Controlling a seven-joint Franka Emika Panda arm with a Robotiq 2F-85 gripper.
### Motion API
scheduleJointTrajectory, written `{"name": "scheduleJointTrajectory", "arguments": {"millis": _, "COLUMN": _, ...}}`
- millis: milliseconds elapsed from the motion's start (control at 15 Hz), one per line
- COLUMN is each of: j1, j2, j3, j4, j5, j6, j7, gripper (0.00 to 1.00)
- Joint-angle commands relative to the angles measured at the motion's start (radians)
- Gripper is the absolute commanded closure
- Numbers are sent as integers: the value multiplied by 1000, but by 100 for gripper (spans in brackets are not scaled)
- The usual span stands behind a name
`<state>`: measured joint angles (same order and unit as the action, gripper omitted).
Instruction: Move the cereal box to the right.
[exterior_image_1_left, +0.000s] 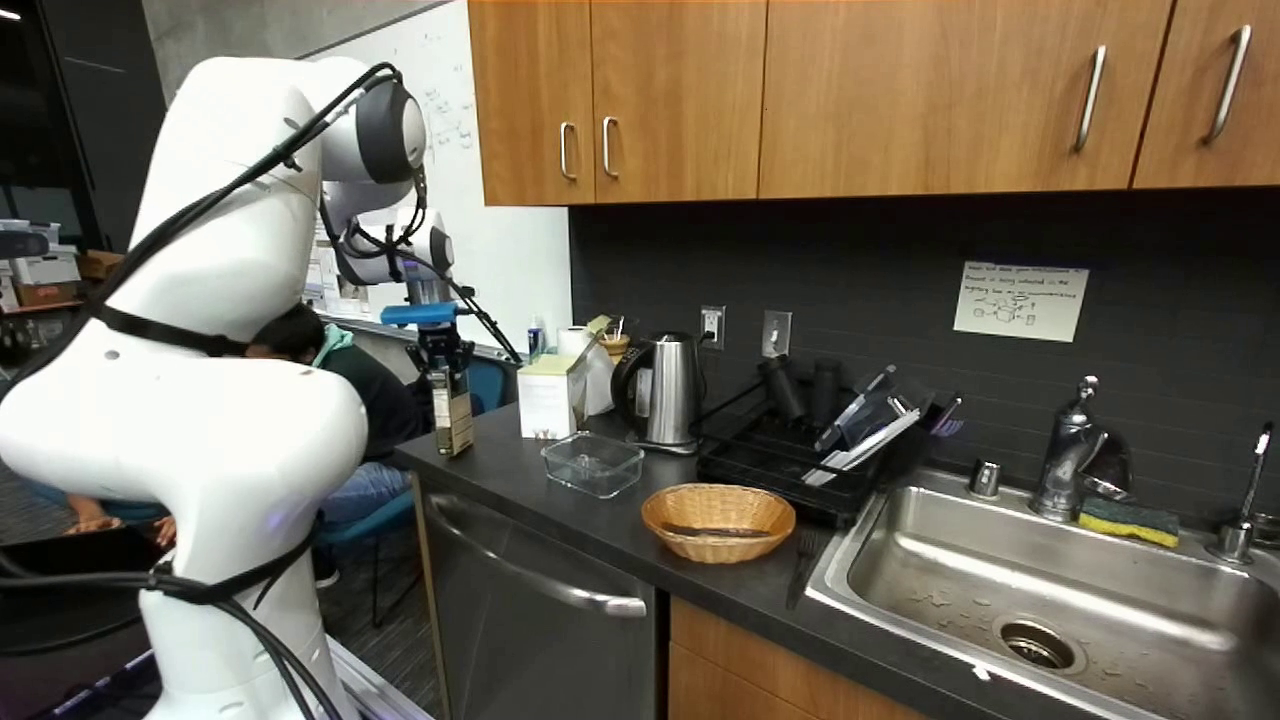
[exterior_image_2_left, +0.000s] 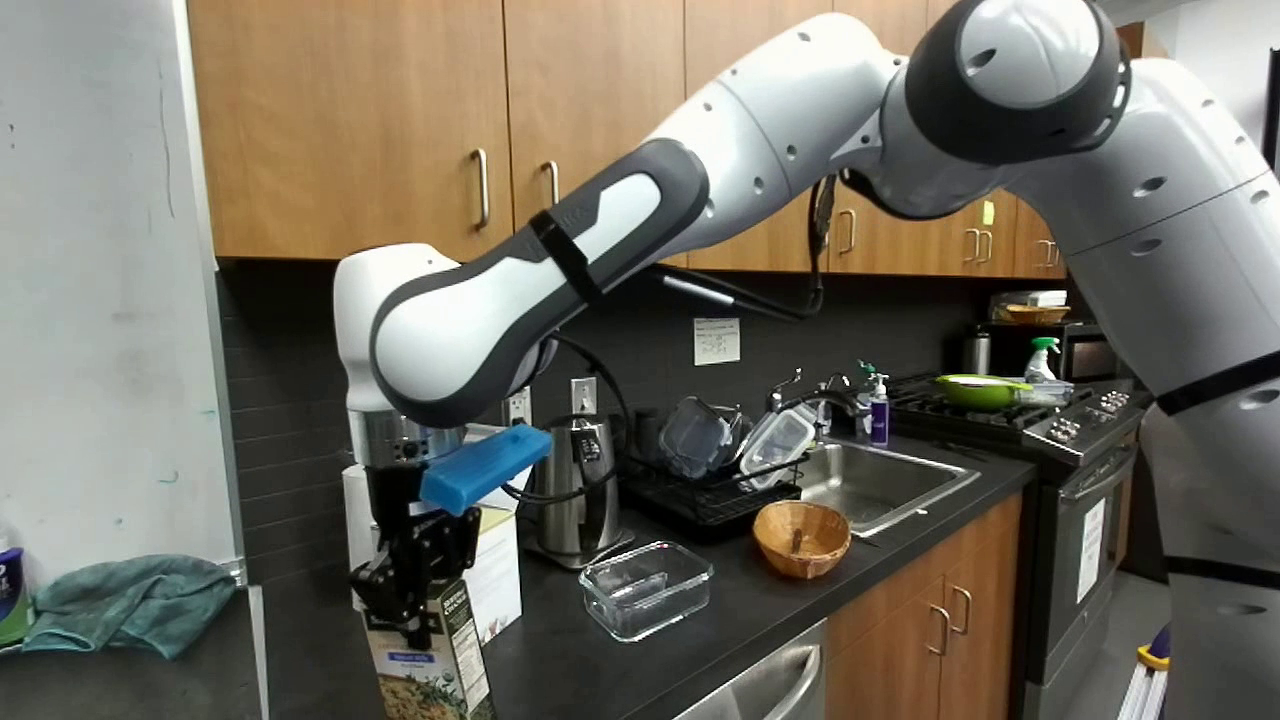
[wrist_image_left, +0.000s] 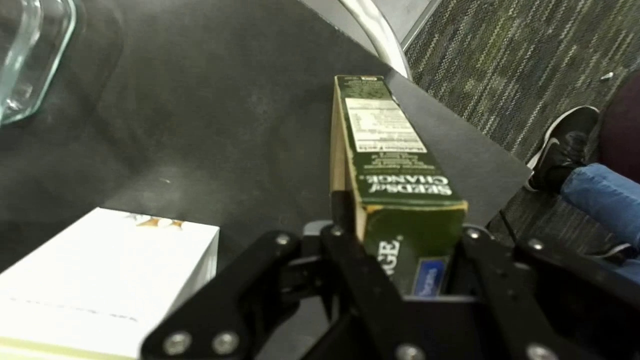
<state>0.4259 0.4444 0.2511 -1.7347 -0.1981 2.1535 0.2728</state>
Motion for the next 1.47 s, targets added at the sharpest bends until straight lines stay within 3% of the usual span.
{"name": "scheduleJointTrajectory", "arguments": {"millis": 0, "j1": 7, "j2": -117, "j3": -29, "j4": -150, "j5": 4, "j6": 64, "j7": 103, "gripper": 88}}
{"name": "scheduleJointTrajectory", "arguments": {"millis": 733, "j1": -6, "j2": -191, "j3": -86, "j4": -274, "j5": -30, "j6": 128, "j7": 343, "gripper": 88}}
{"name": "scheduleJointTrajectory", "arguments": {"millis": 1400, "j1": -46, "j2": -201, "j3": -115, "j4": -296, "j5": -43, "j6": 135, "j7": 400, "gripper": 88}}
